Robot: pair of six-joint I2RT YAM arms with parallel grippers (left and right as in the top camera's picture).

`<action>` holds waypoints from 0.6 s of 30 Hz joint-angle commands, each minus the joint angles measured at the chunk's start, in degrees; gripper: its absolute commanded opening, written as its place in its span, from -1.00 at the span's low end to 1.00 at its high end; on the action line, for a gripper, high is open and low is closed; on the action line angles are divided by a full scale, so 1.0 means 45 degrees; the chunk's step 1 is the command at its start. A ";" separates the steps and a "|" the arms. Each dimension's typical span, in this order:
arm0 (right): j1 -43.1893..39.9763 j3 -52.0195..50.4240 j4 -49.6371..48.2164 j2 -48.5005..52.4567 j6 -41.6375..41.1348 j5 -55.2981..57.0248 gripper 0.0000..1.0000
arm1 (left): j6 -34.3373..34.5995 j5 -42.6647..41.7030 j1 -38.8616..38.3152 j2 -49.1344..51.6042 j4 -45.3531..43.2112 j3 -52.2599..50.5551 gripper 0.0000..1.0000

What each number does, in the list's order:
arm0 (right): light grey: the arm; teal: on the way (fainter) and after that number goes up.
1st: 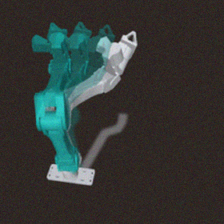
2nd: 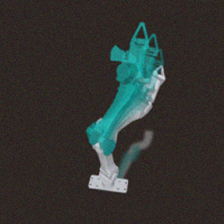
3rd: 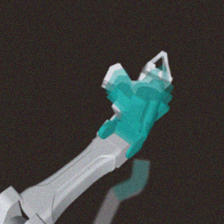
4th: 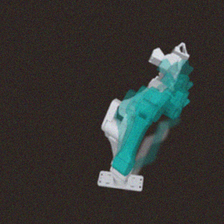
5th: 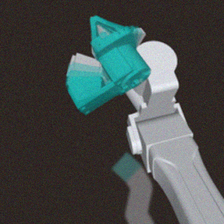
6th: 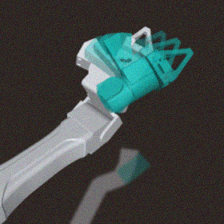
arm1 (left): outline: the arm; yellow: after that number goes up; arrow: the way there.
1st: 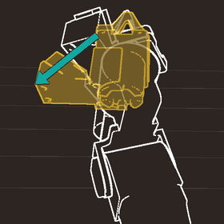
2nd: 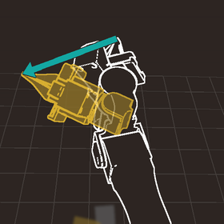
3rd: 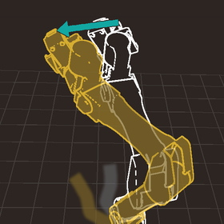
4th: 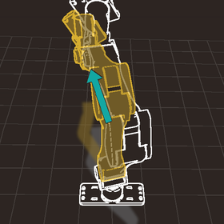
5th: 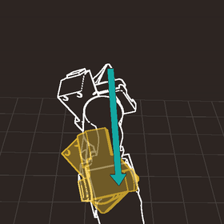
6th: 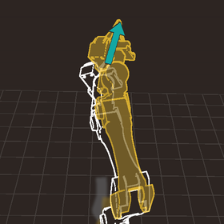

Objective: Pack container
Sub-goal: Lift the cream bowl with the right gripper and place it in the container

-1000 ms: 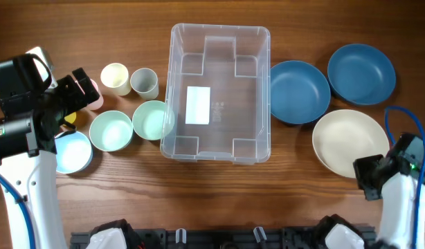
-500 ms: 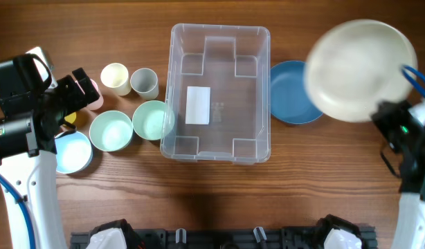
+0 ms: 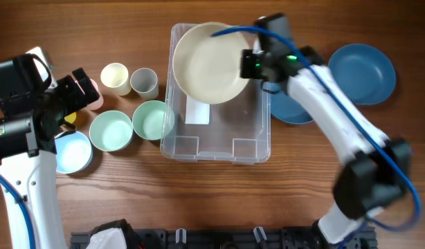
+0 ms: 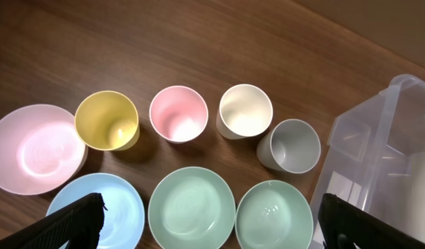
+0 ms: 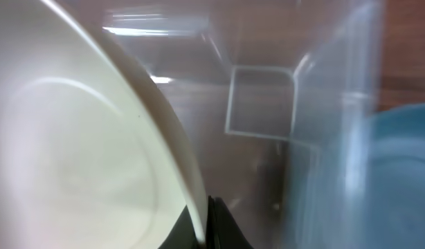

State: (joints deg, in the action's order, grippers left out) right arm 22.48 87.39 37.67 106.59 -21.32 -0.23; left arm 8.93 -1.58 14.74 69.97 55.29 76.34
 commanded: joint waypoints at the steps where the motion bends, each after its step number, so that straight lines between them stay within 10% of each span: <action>1: 0.0039 0.0515 -0.0568 0.1107 0.0369 0.0772 -0.91 | 0.0083 -0.0155 0.0073 0.0024 -0.0029 0.0272 0.99; 4: 0.0039 0.0515 -0.1282 0.1409 0.0816 0.0656 -0.91 | 0.0083 -0.0155 0.0073 0.0024 -0.0029 0.0272 0.99; 10: -0.0112 0.1151 -0.1525 0.0651 0.1559 0.0549 0.03 | 0.0083 -0.0155 0.0073 0.0024 -0.0034 0.0272 0.99; 18: -0.2657 0.1695 0.1812 -0.2263 0.0340 0.2200 0.23 | 0.0083 -0.0155 0.0073 0.0024 -0.0029 0.0272 1.00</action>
State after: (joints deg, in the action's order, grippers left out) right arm 17.58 93.23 41.74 102.78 -16.21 5.19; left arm 8.93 -1.56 14.74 69.97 55.27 76.36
